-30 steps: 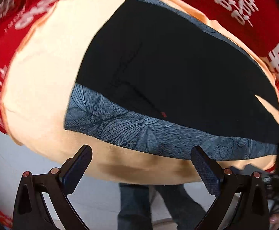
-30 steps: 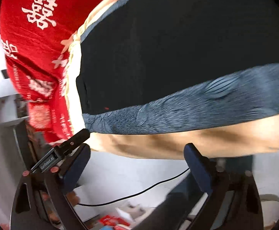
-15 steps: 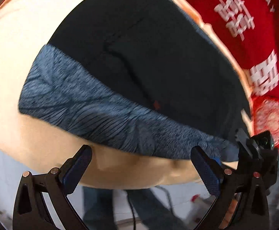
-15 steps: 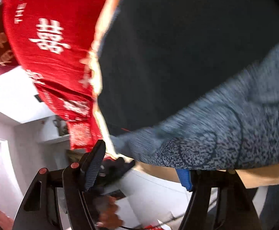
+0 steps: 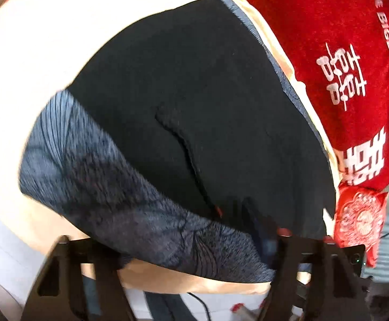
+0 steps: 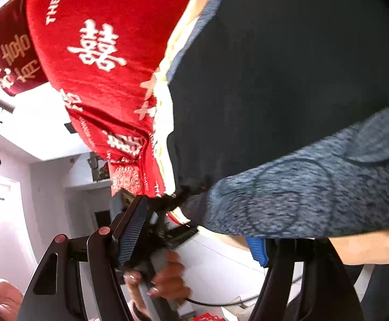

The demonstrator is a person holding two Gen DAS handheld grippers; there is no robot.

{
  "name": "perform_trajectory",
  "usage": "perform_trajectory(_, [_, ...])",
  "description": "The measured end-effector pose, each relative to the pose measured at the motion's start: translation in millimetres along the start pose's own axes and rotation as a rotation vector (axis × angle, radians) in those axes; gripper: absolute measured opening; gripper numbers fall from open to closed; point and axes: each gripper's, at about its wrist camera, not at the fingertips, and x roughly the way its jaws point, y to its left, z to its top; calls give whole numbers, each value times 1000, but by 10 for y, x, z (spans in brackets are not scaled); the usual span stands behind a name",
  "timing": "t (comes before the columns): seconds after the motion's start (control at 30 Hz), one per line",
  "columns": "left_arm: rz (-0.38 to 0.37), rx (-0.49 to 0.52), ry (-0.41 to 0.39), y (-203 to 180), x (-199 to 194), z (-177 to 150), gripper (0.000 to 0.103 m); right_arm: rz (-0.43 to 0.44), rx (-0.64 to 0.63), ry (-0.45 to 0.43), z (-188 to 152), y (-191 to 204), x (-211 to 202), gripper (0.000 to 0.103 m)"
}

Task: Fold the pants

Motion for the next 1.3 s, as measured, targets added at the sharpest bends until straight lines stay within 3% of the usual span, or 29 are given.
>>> perform_trajectory(0.07, [18, 45, 11, -24, 18, 21, 43, -14, 37, -25, -16, -198, -65, 72])
perform_trajectory(0.13, [15, 53, 26, -12, 7, 38, 37, -45, 80, -48, -29, -412, -135, 61])
perform_trajectory(0.2, [19, 73, 35, -46, -20, 62, 37, -4, 172, -88, -52, -641, -253, 37])
perform_trajectory(0.3, [38, 112, 41, -79, -90, 58, 37, 112, 297, -173, -115, -832, -488, 19])
perform_trajectory(0.37, [54, 127, 50, -148, -115, 87, 37, 105, 319, -202, -113, -797, -622, 8])
perform_trajectory(0.47, [78, 152, 47, -288, -238, 125, 37, -14, 216, -162, 26, -454, -762, 8])
perform_trajectory(0.57, [89, 199, 11, -575, -428, 242, 37, -123, 28, -91, 347, 109, -841, 8])
perform_trajectory(0.7, [116, 239, -64, -1046, -612, 604, 37, -191, -110, 4, 1094, 702, -879, 8])
perform_trajectory(0.8, [120, 257, -105, -1327, -539, 1026, 37, -214, -128, 65, 1774, 890, -776, 10])
perform_trajectory(0.9, [169, 285, -138, -1527, -225, 1476, 37, -270, -139, 127, 2334, 943, -501, 11])
perform_trajectory(1.07, [296, 273, -150, -1507, 536, 2010, 37, -373, -149, 189, 3137, 610, 92, 11])
perform_trajectory(1.2, [320, 221, -139, -1448, 722, 2150, 43, -394, -120, 174, 3361, 397, 231, 12])
perform_trajectory(1.23, [327, 222, -136, -1471, 687, 2150, 44, -392, -122, 184, 3354, 413, 225, 14])
perform_trajectory(1.27, [339, 236, -138, -1507, 613, 2128, 44, -386, -133, 194, 3348, 457, 217, 24])
perform_trajectory(1.3, [347, 247, -143, -1524, 555, 2112, 47, -379, -153, 203, 3314, 529, 185, 48])
